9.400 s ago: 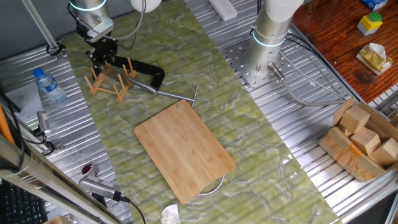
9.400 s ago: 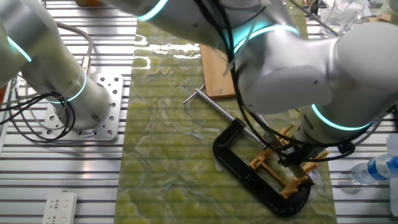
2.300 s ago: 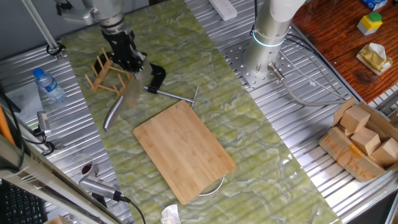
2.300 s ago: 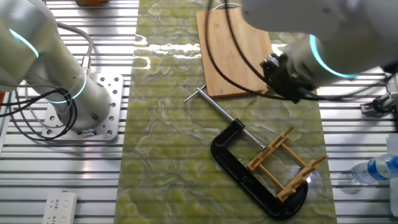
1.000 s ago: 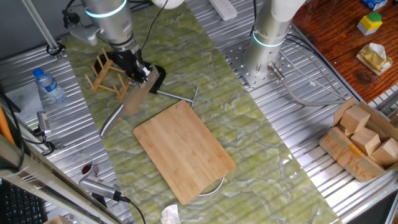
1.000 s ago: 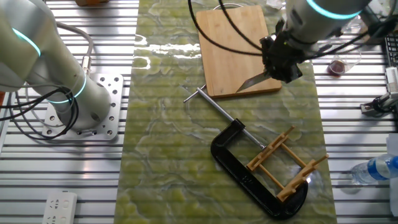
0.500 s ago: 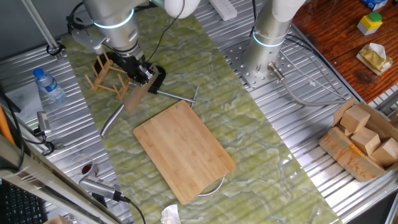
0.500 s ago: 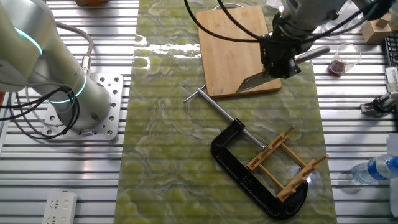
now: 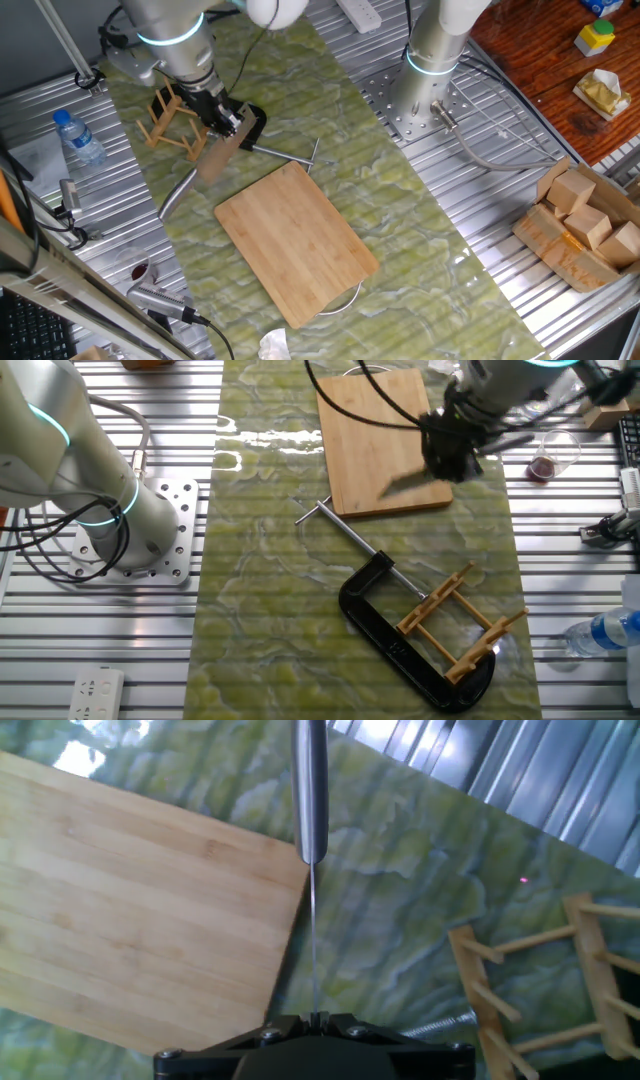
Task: Put the knife on the cutting board
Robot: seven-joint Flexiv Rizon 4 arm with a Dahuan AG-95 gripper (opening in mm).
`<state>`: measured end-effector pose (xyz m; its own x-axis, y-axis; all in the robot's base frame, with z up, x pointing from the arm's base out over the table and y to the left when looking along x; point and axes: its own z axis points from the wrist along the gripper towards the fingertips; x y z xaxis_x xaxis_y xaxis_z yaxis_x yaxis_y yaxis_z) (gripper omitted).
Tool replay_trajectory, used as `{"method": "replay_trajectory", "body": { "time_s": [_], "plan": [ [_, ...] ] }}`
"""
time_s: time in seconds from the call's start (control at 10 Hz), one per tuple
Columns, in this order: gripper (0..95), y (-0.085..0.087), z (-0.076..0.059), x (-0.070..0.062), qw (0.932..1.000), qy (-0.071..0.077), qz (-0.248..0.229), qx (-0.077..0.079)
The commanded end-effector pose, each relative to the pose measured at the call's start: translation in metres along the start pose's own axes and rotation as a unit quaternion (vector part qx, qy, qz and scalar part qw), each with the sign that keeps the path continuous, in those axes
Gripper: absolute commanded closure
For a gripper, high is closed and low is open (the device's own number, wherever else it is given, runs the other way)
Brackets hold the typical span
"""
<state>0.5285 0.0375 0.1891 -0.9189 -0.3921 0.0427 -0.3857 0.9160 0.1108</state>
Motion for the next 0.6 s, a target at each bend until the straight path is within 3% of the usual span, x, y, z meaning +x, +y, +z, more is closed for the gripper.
{"method": "replay_trajectory", "body": {
  "time_s": [0.1, 0.3, 0.5, 0.6],
  "plan": [
    [95.0, 0.058, 0.009, -0.024, 0.9990, 0.002, 0.044, 0.009],
    [95.0, 0.104, 0.020, -0.044, 0.9973, -0.005, 0.074, 0.003],
    [95.0, 0.134, 0.032, -0.053, 0.9953, -0.017, 0.095, -0.008],
    [95.0, 0.141, 0.035, -0.055, 0.9948, -0.020, 0.098, -0.015]
  ]
}}
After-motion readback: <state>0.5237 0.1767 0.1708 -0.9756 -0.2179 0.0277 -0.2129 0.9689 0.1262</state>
